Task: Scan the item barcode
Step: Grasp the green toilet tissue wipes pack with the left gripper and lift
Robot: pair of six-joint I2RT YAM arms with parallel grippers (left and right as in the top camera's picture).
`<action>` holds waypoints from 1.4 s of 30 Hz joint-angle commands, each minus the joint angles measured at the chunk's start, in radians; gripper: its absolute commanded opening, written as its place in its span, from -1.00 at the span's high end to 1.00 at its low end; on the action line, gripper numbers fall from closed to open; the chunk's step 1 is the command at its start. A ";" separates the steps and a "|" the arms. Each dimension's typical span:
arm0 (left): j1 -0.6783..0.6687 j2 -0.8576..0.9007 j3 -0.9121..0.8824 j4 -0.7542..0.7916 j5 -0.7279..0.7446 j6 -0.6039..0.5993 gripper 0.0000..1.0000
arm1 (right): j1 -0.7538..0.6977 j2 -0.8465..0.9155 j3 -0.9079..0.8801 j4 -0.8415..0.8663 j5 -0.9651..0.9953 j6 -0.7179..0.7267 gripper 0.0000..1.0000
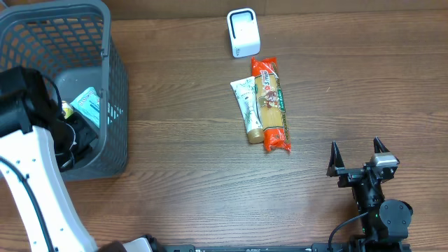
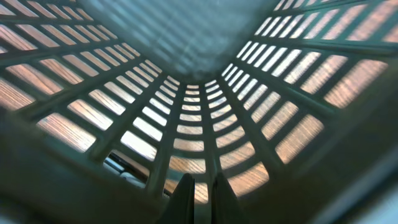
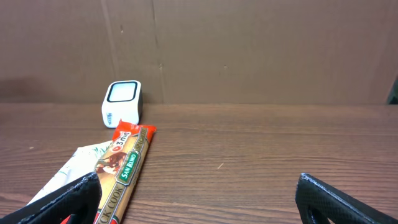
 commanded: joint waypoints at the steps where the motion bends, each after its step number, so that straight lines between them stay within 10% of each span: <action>1: -0.006 -0.071 -0.014 0.038 -0.039 0.006 0.92 | 0.004 -0.008 -0.010 0.004 -0.005 -0.012 -1.00; 10: -0.006 0.029 -0.015 0.540 -0.063 -0.041 0.82 | 0.004 -0.008 -0.010 0.004 -0.005 -0.012 -1.00; 11: -0.006 0.049 -0.015 0.564 -0.061 -0.041 0.58 | 0.004 -0.008 -0.010 0.004 -0.005 -0.012 -1.00; 13: -0.007 0.111 -0.015 0.611 -0.034 -0.041 -1.00 | 0.004 -0.008 -0.010 0.004 -0.005 -0.012 -1.00; 32: -0.008 0.513 -0.015 0.725 -0.031 -0.040 -0.97 | 0.004 -0.008 -0.010 0.004 -0.005 -0.012 -1.00; 42: -0.008 0.610 -0.015 0.718 -0.053 -0.049 -0.58 | 0.004 -0.008 -0.010 0.004 -0.005 -0.012 -1.00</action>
